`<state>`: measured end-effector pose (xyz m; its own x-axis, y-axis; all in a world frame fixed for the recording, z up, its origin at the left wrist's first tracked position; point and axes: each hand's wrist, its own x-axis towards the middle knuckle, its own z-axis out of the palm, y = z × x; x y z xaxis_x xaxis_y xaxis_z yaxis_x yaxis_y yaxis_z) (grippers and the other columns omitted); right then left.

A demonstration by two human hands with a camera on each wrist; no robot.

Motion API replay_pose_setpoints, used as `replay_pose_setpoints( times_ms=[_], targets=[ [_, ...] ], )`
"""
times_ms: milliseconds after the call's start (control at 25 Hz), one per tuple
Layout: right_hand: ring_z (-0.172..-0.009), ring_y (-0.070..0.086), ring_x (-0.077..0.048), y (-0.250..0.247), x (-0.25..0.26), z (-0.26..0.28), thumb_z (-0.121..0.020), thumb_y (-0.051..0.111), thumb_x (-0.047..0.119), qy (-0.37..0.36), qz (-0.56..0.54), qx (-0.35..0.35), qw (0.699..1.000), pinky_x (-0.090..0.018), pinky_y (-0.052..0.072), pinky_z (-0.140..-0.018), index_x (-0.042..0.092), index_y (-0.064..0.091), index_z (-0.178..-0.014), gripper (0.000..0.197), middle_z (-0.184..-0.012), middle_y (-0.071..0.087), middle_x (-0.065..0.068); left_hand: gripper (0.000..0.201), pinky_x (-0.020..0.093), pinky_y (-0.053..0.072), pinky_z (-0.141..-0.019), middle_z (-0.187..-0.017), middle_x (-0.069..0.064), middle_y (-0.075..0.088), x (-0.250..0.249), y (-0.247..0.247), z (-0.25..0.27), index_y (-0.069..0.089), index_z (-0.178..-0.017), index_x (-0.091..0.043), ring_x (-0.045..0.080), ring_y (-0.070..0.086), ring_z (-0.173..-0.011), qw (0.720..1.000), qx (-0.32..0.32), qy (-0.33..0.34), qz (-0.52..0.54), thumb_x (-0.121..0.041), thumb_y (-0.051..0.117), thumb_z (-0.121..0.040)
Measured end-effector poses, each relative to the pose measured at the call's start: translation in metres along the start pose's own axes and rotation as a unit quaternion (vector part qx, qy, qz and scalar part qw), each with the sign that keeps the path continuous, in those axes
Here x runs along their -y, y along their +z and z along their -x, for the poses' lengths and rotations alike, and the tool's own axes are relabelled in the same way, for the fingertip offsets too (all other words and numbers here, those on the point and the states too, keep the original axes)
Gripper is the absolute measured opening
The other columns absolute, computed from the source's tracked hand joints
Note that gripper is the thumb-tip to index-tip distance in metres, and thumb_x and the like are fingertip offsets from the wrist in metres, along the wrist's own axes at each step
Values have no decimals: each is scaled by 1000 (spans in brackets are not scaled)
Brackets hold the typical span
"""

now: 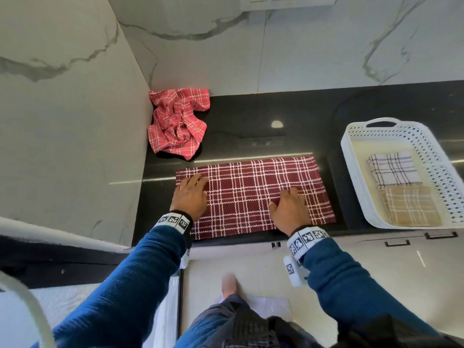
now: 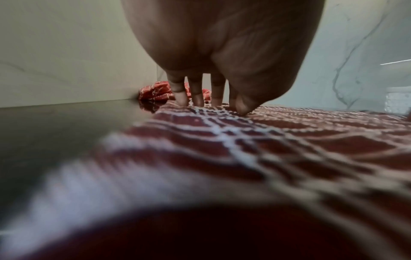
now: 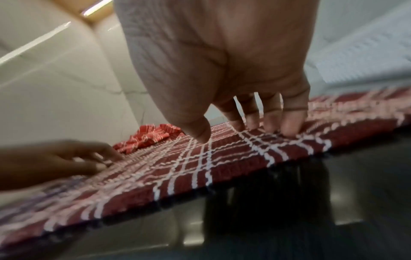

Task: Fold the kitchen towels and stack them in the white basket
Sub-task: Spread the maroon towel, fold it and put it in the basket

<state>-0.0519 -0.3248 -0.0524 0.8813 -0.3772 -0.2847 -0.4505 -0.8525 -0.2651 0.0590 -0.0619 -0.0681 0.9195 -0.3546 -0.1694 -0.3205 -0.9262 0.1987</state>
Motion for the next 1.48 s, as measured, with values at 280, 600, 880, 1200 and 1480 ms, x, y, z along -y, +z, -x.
replay_pose_setpoints(
  times_ms=[280,600,880,1200,1480],
  targets=[
    [-135,41,-37,-30,40,-120,-92,49,46,-14,125,51,991,-61,36,-109,18,40,-147,62,-151,42,-7,26,40,47,-93,-114,-2,59,-17,9,34,60,-111,-25,18,51,-99,998,-32,60,2,-39,44,-96],
    [-154,17,-37,-37,40,-157,-90,59,15,-110,92,44,989,-60,27,-121,20,29,-159,75,-170,11,-8,37,42,44,-105,-129,1,59,-80,22,64,60,-130,-20,23,53,-118,988,11,154,27,-37,48,-99],
    [-149,22,-31,14,-35,25,-95,58,46,-171,21,-13,985,-57,27,-121,23,41,-146,58,-157,29,-7,27,51,41,-113,-138,4,51,-56,54,89,64,-119,-14,23,42,-133,983,-67,49,166,-29,56,-98],
    [-127,51,-26,29,-108,69,-86,74,7,-220,35,-65,973,-44,54,-101,11,59,-132,49,-134,54,-10,56,52,47,-105,-134,10,61,-75,62,124,65,-126,-14,35,55,-125,996,-57,66,23,-24,88,-76],
    [-103,63,-26,0,-128,93,-94,65,7,-236,-52,-77,967,-35,53,-79,11,67,-117,24,-112,71,-8,15,42,55,-80,-104,2,68,-99,40,149,68,-111,-14,24,62,-96,987,-107,85,80,-12,59,-98]
  ],
)
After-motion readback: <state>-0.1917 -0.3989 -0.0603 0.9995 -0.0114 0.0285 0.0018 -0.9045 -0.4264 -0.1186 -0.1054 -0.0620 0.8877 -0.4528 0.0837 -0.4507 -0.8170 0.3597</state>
